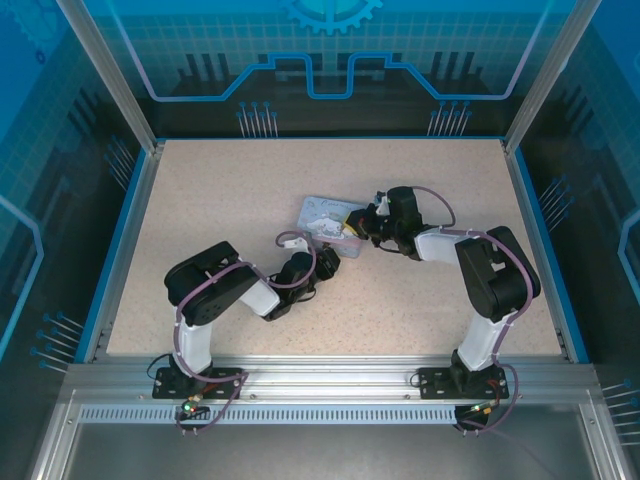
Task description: Unlock a padlock with a key
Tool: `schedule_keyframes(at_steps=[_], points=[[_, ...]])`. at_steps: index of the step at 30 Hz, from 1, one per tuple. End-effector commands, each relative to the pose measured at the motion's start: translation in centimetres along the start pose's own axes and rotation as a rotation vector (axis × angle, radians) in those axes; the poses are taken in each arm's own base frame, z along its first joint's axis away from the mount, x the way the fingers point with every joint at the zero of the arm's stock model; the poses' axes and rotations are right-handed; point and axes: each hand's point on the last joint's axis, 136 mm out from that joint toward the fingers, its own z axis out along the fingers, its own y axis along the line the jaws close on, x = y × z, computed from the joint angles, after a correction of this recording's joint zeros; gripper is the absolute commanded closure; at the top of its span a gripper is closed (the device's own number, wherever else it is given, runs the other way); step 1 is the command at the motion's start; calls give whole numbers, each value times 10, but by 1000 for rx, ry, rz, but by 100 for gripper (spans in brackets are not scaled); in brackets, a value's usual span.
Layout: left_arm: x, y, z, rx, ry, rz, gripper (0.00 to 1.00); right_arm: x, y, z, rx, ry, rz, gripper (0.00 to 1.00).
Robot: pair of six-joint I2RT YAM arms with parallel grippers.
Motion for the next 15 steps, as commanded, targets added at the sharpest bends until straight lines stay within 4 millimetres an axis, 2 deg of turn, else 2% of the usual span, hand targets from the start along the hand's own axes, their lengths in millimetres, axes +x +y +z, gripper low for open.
schedule_keyframes(at_steps=[1, 8, 15], points=[[21, 39, 2, -136, 58, 15, 72, 7, -6, 7, 17, 26, 15, 100], [21, 43, 1, -156, 50, 14, 75, 7, -5, 6, 17, 22, 14, 100], [21, 43, 0, -158, 55, 14, 85, 7, -8, 5, 26, 18, 23, 100]])
